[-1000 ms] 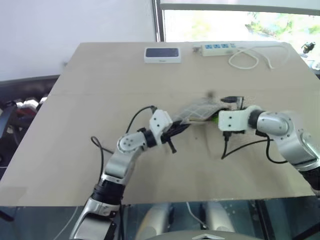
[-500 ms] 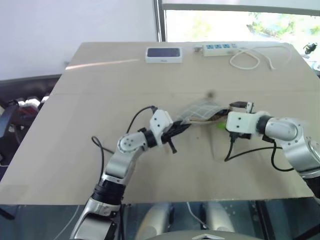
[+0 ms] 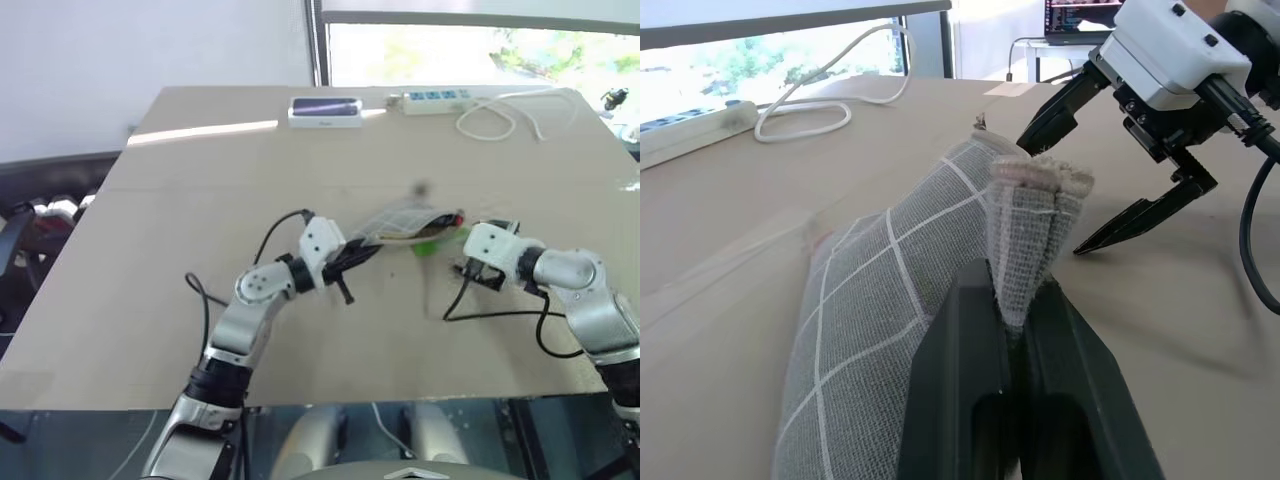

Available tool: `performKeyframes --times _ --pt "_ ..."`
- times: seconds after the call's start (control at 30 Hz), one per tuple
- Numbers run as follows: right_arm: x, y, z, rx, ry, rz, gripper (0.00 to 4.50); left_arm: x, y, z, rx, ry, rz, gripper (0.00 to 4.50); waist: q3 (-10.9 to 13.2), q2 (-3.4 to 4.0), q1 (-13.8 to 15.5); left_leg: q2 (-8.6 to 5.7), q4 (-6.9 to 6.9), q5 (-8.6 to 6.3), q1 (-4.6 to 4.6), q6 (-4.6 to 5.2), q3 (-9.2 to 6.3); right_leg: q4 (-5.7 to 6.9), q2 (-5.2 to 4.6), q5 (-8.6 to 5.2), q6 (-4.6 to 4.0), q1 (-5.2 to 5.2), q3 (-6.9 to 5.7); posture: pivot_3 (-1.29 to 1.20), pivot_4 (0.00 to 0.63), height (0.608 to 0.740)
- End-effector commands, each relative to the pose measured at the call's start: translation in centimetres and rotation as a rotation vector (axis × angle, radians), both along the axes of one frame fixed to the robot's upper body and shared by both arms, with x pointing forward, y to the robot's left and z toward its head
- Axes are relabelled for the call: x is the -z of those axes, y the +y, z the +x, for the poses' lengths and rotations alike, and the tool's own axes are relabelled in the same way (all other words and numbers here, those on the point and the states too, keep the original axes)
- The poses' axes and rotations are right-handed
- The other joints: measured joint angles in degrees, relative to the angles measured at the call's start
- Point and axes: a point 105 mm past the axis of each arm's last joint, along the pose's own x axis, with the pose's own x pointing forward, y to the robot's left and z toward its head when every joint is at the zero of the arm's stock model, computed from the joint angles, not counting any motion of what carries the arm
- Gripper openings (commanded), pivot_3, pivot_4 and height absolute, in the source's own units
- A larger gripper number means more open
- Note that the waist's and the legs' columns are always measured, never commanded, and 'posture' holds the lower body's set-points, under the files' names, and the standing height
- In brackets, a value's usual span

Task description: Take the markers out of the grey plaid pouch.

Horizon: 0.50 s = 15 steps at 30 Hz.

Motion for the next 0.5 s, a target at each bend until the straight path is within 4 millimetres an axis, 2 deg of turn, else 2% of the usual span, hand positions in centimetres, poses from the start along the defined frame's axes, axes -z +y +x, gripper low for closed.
performKeyframes --times 0.03,0.2,0.33,0.5 --pt "-0.3 0.0 1.0 0.025 0.041 0.088 4.41 -1.7 1.1 0.9 -0.064 -0.068 -0.034 0.00 0.0 0.00 -0.3 0.00 0.00 0.00 0.02 0.00 -0.01 0.01 0.00 0.00 0.00 0.01 -0.01 0.00 0.150 0.738" --pt "-0.9 0.9 1.9 0.011 0.085 0.185 4.41 -2.0 2.1 1.5 -0.134 -0.102 -0.038 0.00 0.0 0.00 -0.7 0.00 -0.04 0.00 -0.02 0.00 -0.01 -0.02 -0.01 0.00 0.00 0.00 0.01 0.00 0.150 0.738" --pt "-1.1 2.8 1.9 -0.067 0.135 0.250 4.41 -2.4 3.2 1.9 -0.198 -0.134 -0.039 0.00 0.0 0.00 -0.7 0.00 -0.06 0.00 -0.12 0.00 -0.01 -0.04 -0.01 0.01 0.00 -0.07 0.01 0.00 0.150 0.738" --pt "-0.5 3.6 2.6 -0.118 0.179 0.238 4.41 -2.2 3.7 1.8 -0.223 -0.133 -0.038 0.00 0.0 0.01 -0.6 -0.02 -0.06 0.00 -0.15 0.00 -0.01 -0.05 -0.04 0.00 0.00 -0.08 0.00 0.00 0.150 0.738"
